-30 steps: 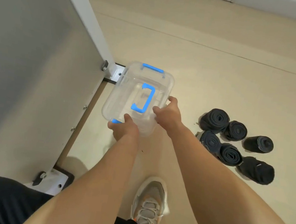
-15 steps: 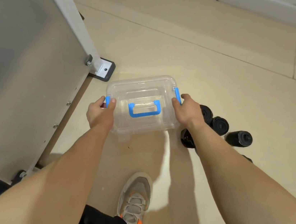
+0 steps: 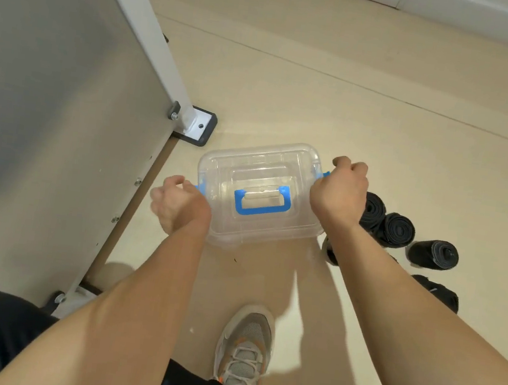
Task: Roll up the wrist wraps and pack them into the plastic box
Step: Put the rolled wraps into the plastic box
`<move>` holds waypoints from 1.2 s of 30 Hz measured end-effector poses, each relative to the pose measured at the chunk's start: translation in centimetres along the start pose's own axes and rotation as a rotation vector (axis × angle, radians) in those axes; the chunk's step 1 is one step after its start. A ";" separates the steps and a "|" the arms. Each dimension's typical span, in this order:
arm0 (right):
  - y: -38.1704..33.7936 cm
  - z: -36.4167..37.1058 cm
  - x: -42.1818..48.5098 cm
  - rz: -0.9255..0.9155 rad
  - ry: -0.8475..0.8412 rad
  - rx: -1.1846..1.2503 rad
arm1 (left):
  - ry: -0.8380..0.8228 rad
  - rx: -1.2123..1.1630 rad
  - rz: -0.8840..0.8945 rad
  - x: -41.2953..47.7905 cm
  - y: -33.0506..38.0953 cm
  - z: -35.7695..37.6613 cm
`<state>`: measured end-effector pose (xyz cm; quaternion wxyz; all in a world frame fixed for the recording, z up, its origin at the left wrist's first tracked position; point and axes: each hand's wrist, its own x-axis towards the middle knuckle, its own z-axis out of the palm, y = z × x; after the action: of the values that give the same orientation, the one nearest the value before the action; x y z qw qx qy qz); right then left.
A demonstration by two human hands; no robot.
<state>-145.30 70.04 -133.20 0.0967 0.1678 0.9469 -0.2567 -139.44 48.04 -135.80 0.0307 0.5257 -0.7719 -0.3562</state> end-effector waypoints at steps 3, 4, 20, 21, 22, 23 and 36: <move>-1.1 0.0 -1.1 0.023 -0.119 -0.008 | -0.156 0.055 0.051 -1.4 0.6 -0.2; -1.2 0.0 -1.5 0.042 -0.155 -0.045 | -0.206 0.060 0.047 -1.9 0.7 -0.4; 0.5 -1.7 -0.5 0.171 -0.341 0.439 | -0.321 -0.084 0.055 -1.7 1.1 -2.0; 0.5 -1.8 -0.5 0.164 -0.331 0.444 | -0.292 -0.095 0.083 -1.8 1.2 -2.2; 0.6 -2.0 -0.7 0.150 -0.305 0.423 | -0.246 -0.081 0.120 -1.9 1.3 -2.4; 0.6 -2.3 -1.0 0.130 -0.269 0.384 | -0.195 -0.050 0.152 -1.9 1.4 -2.7; 4.6 -12.0 -11.6 0.333 -0.306 0.778 | -0.402 -0.170 0.009 -7.8 3.6 -13.2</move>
<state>-134.07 76.90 -121.97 0.2052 0.3017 0.7149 -0.5965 -133.20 48.44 -121.36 -0.0777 0.4360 -0.7320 -0.5176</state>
